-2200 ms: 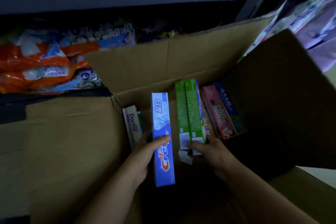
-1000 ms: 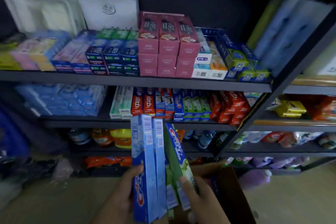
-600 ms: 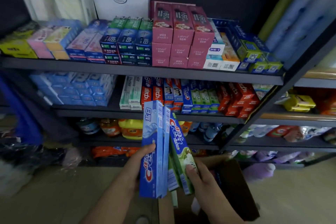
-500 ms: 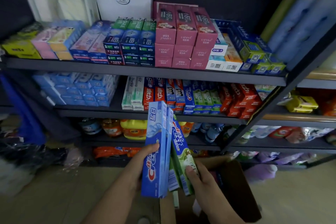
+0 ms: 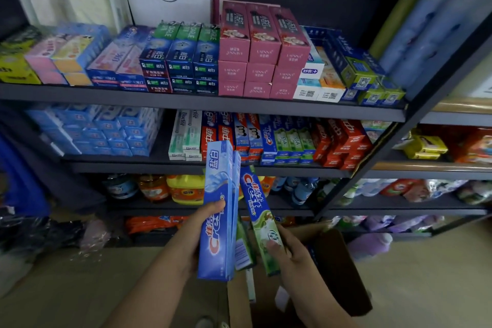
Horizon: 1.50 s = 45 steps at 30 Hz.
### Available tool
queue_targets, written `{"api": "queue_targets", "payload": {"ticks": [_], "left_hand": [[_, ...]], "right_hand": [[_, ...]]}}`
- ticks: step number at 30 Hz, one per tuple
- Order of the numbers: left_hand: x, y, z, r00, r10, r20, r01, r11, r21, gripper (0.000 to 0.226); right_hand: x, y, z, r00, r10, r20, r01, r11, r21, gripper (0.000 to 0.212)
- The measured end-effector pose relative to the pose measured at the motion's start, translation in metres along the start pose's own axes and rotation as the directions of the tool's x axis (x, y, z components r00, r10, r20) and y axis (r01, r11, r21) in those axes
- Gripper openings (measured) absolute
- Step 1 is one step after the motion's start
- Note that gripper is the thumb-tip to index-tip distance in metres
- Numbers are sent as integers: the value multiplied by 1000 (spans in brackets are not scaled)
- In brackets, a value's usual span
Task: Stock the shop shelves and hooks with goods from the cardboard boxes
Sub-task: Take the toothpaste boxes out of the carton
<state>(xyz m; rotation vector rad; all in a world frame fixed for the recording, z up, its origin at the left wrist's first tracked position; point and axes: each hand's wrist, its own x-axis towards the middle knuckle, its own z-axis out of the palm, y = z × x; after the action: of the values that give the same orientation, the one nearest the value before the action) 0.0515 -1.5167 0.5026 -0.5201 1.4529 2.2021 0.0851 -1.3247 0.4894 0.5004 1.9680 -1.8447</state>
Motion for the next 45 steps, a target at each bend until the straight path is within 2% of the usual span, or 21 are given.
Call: {"api": "queue_targets", "payload": {"ticks": [3,6,9,14,17,24,28,31,32,34,35,37,40,45], "left_hand": [[4,-3,11,998,-50,-39,52,998,41,65],[5,-7,16,998,26,-56,-20,994,109,51],[8,-8,20,995,57,-76,-43,985,167,52],[8,-5,16,994,85,-66,-69,973,219,57],[6,-7,13,996,71,-49,-59,975,214,68],[7,-14,2,997,51,-60,-41,987,158,65],[7,-18,-6,996,51,-73,-39,986,165,77],[8,-22,-12,995,43,-94,-27,986,163,75],[10,-24,-14,994,51,-97,-35,986,163,76],[12,-27,-19,993,51,-102,-34,985,167,81],[13,-28,-20,992,44,-117,-25,987,162,75],[18,-30,-24,990,39,-135,-18,988,151,59],[31,-35,-33,987,40,-155,-14,987,162,62],[48,-43,-43,980,0,-197,39,980,196,59]], "right_hand": [[3,2,-1,999,-22,-33,22,1000,1,61],[4,2,0,998,-40,-41,42,998,49,53],[4,3,2,997,-49,-58,56,992,117,42],[6,7,0,994,-51,-101,72,973,219,44],[6,6,2,995,-52,-88,72,964,254,47],[3,6,3,993,-89,-79,105,970,221,42],[5,9,2,998,-43,-43,54,953,299,52],[8,11,3,998,-17,-55,36,934,354,85],[9,12,1,998,-6,-68,32,917,397,85],[11,13,-4,996,28,-84,19,859,512,65],[11,10,-6,996,39,-76,9,835,549,58],[12,6,-13,997,48,-58,-2,796,605,52],[17,1,-23,994,87,-72,-10,702,712,48],[44,4,-32,979,158,-126,-21,699,715,45]]}}
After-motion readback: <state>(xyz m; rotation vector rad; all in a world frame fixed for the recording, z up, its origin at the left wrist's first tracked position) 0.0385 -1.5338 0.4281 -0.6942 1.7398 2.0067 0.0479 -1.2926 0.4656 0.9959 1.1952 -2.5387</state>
